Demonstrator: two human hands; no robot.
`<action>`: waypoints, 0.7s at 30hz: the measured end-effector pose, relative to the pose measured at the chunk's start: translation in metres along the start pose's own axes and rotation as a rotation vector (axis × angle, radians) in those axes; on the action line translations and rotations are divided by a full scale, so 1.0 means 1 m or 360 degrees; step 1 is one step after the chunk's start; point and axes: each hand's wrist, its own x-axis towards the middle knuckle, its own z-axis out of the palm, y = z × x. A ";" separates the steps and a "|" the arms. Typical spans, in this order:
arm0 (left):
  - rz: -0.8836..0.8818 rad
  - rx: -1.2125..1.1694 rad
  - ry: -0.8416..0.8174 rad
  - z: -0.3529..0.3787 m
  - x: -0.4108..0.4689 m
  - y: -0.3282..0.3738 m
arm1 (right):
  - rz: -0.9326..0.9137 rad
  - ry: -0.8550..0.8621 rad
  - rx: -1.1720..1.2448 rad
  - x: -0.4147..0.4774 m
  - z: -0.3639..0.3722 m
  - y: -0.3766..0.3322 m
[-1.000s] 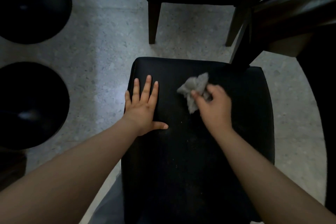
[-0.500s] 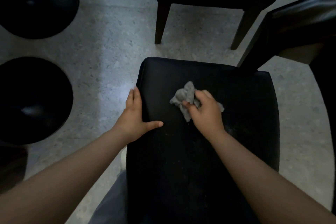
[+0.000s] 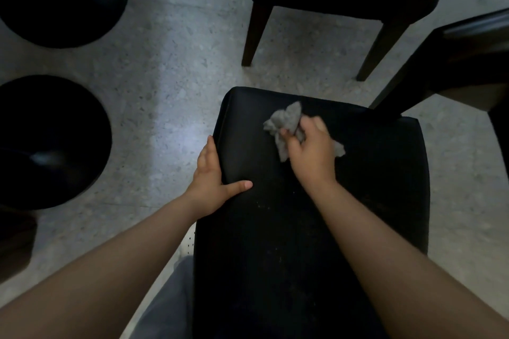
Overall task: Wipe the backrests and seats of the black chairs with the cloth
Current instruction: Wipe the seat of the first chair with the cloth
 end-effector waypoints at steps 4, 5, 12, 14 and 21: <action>0.0001 -0.0014 0.0007 0.000 0.000 -0.001 | -0.0111 -0.0105 0.0041 -0.005 -0.013 -0.002; 0.0001 -0.0014 0.0004 0.000 0.001 0.000 | -0.0043 0.0026 0.0009 0.007 -0.019 -0.001; -0.0025 -0.0016 -0.0030 0.000 0.003 -0.001 | 0.0253 0.0231 -0.0228 0.052 0.002 -0.010; -0.0042 -0.0011 -0.0033 0.000 0.004 -0.002 | 0.0115 0.0209 -0.0080 0.031 0.016 -0.016; -0.0044 -0.0013 -0.0037 0.001 0.004 -0.002 | -0.0105 0.0028 0.0001 0.030 -0.012 -0.018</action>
